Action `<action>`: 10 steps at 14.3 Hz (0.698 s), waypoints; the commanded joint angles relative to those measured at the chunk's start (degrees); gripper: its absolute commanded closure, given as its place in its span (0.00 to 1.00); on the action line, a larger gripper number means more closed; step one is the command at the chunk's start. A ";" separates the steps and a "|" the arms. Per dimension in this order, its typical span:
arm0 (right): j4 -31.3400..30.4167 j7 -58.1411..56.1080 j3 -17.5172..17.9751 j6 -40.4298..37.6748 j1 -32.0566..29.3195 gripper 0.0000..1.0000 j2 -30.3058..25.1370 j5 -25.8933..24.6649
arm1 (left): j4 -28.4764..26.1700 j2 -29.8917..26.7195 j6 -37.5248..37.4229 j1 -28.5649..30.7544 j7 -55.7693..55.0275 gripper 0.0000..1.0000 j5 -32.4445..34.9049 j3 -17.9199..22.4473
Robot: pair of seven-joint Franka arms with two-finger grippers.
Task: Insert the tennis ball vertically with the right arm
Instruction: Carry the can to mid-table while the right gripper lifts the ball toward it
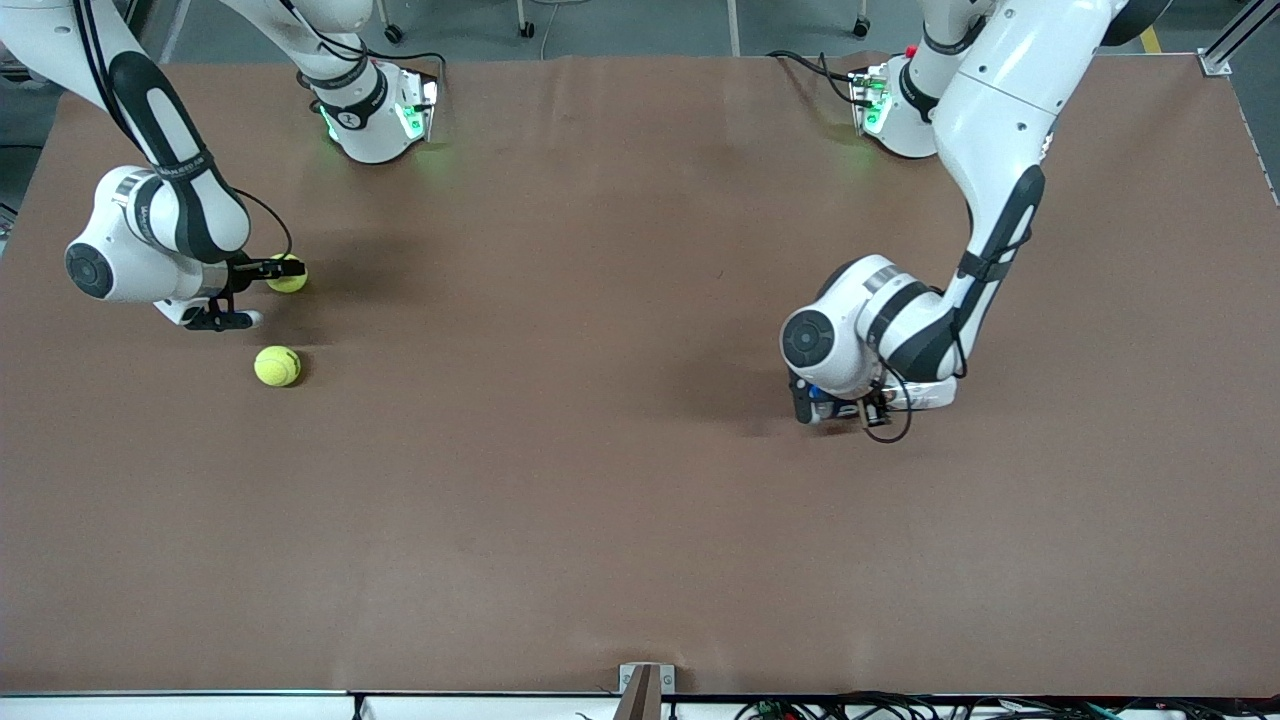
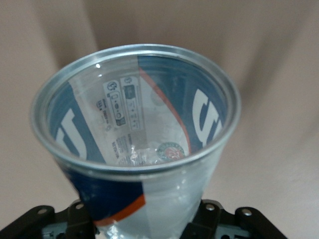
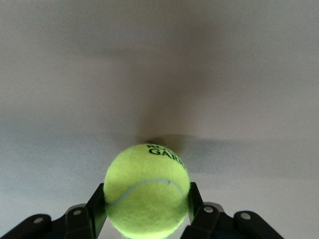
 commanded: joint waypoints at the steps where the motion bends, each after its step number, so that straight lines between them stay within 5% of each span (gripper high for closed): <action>1: 1.01 -0.47 0.50 -0.99 -2.10 0.62 -0.77 -0.87 | 2.47 -2.65 -3.96 0.35 0.24 0.40 -3.00 -3.50; 6: 15.92 -2.04 1.02 -19.48 -4.65 0.62 -1.38 -0.08 | 10.64 -3.98 -4.25 -0.18 -1.24 0.40 -15.11 -12.03; 10: 32.37 -2.67 1.03 -36.04 -2.02 0.67 -1.21 6.50 | 11.97 -3.63 8.99 -0.27 -1.86 0.39 -23.57 -13.53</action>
